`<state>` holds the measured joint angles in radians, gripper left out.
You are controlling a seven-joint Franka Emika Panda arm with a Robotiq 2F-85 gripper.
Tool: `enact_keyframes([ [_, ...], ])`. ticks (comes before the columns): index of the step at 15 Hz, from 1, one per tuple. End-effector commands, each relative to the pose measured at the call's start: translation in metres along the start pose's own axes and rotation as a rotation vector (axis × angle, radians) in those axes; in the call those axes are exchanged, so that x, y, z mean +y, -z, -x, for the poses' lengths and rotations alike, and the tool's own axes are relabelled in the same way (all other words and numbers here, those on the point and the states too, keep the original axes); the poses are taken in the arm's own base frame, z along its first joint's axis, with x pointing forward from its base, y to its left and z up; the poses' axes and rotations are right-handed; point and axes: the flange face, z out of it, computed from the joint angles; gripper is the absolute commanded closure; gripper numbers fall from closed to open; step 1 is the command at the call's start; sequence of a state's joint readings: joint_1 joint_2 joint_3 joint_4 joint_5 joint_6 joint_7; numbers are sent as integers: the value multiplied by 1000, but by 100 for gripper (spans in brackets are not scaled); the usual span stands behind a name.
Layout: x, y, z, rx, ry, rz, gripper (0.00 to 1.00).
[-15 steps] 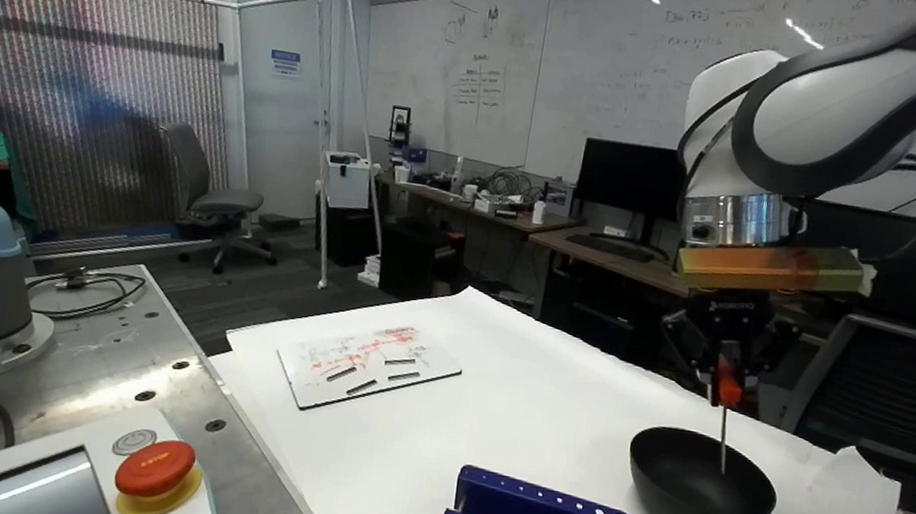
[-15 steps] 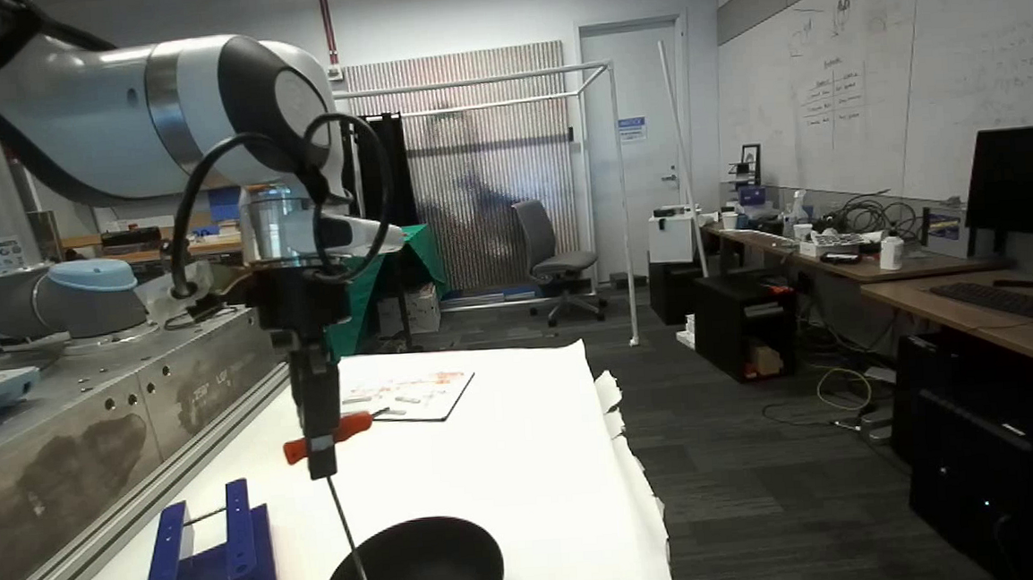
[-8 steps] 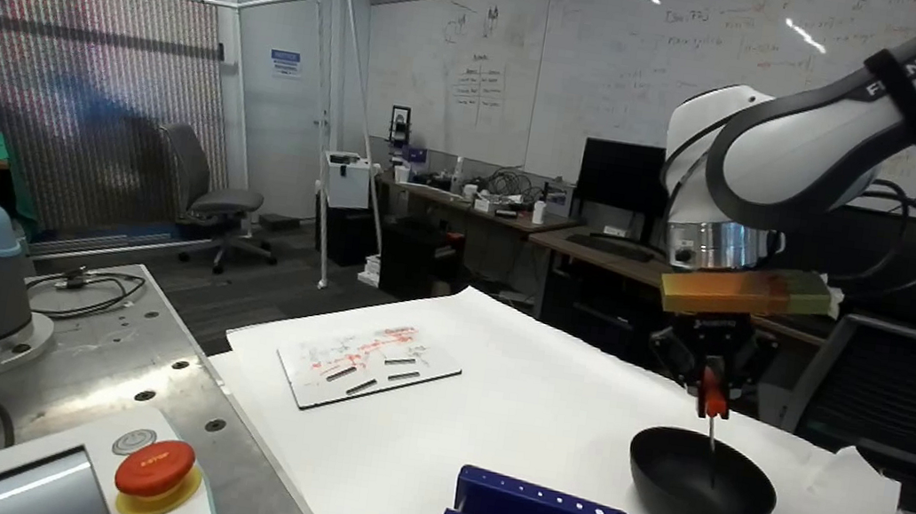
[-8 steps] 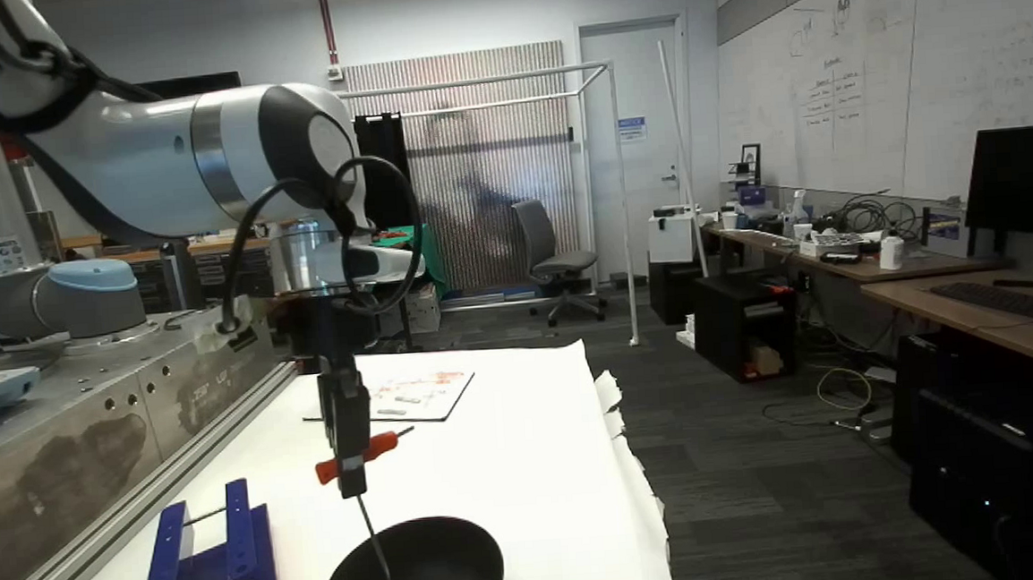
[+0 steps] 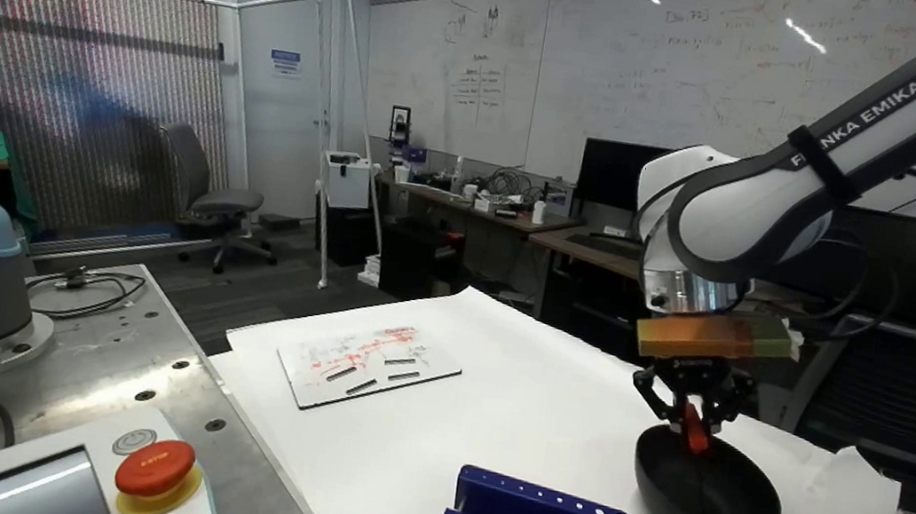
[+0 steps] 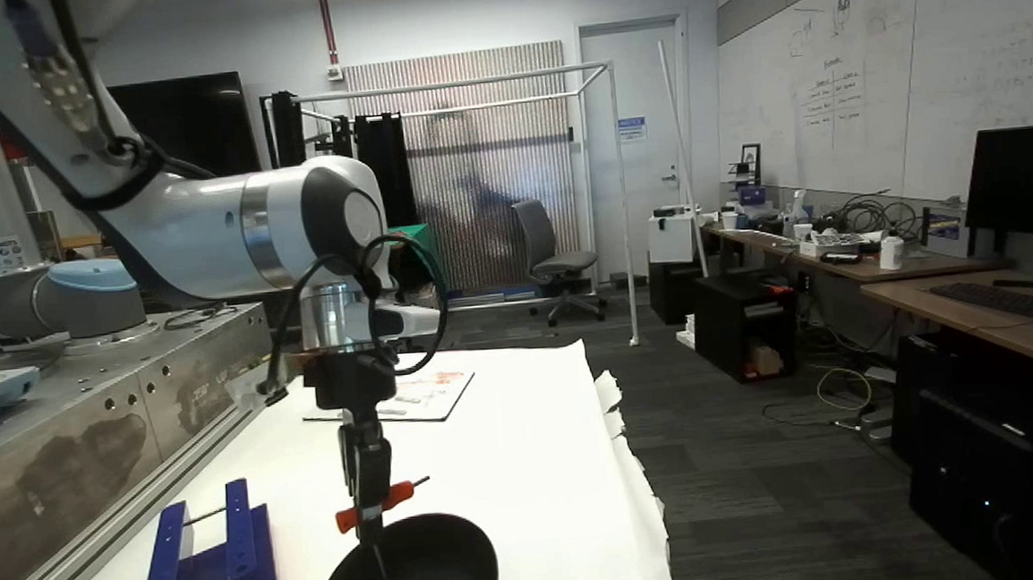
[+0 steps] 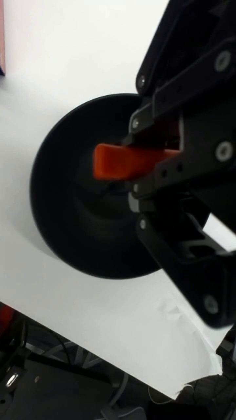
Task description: Put the red object in the bowl
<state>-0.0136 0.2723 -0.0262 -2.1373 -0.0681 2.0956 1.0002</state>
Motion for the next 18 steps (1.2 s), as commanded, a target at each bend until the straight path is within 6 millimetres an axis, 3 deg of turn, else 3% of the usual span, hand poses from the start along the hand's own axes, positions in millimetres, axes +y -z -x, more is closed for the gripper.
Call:
enact_keyframes([
  [1,-11,1,-13,1,8,-23,47],
  [7,-8,18,-16,16,21,-44,2],
  [12,-8,39,-9,24,125,-160,0],
  [18,0,87,35,60,371,-338,0],
])
